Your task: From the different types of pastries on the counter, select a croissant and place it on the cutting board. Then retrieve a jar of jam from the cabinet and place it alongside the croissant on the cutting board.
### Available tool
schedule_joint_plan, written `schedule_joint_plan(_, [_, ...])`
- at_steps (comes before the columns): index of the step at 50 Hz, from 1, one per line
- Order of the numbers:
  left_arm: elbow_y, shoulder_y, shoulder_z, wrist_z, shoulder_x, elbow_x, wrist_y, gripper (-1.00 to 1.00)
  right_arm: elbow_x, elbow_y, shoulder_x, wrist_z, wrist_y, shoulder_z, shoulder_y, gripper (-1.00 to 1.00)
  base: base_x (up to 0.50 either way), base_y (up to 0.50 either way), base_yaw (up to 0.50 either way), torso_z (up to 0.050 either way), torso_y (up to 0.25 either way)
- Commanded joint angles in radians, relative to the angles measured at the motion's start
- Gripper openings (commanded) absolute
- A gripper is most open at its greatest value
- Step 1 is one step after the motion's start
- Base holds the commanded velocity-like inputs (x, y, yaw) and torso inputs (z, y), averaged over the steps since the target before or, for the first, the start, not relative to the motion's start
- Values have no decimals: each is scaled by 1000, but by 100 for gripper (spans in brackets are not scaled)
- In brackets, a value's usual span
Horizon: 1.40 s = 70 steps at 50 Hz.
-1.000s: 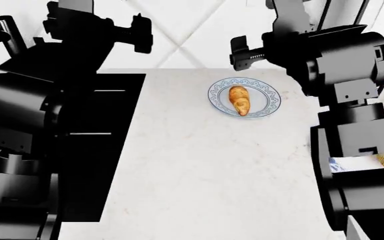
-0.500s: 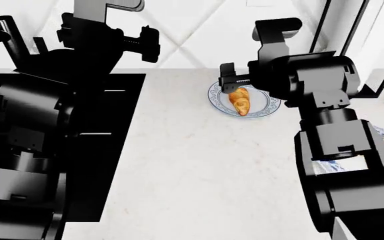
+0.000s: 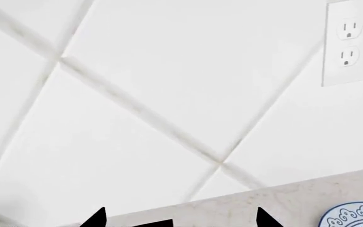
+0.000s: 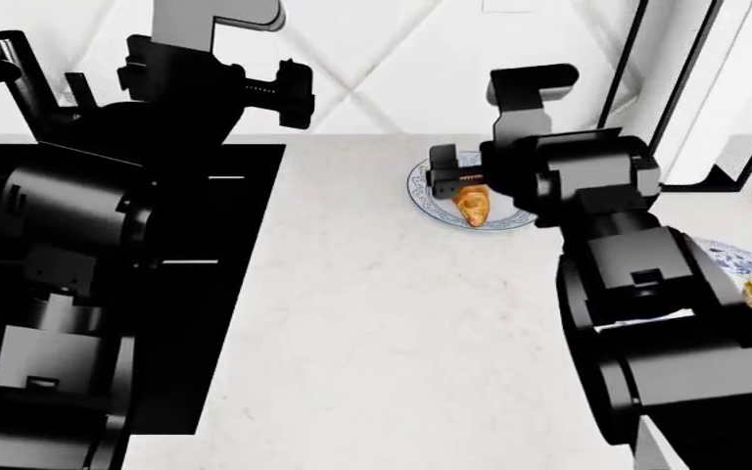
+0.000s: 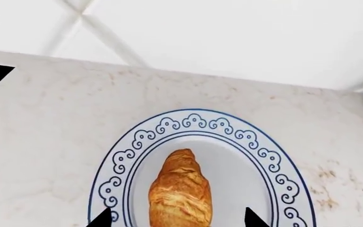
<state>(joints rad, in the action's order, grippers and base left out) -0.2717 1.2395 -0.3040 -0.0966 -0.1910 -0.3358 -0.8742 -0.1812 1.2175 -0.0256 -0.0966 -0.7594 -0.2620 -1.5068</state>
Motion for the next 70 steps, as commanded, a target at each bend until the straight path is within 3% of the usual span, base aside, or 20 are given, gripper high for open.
schedule_joint_plan(1, [-17,1,4,-3,2,-5,15,100,33,91,19,8,64,17,-17,100,0,0,0,0,0])
schedule_joint_plan(12, [6,-15,4,-2,-3,-10,44,100,40,91,23,14,69,15,-6,100,0,0,0,0,0])
schedule_joint_plan(21, [-2,-16,1,-2,-6,-9,59,100,64,91,22,23,70,32,-6,100,0,0,0,6,-245])
schedule_joint_plan(44, [-25,-9,18,-8,-6,-30,60,100,91,91,23,0,61,83,4,100,0,0,0,1,-4])
schedule_joint_plan(45, [-25,-9,18,-9,-6,-31,59,100,90,91,23,0,61,81,5,-100,0,0,0,0,0])
schedule_joint_plan(61, [-14,-8,20,-12,-11,-45,47,100,81,91,22,-12,62,64,4,-100,0,0,0,0,0])
schedule_joint_plan(70, [12,-11,26,-15,-17,-58,33,100,101,90,16,-43,43,66,-89,-100,0,0,0,0,0])
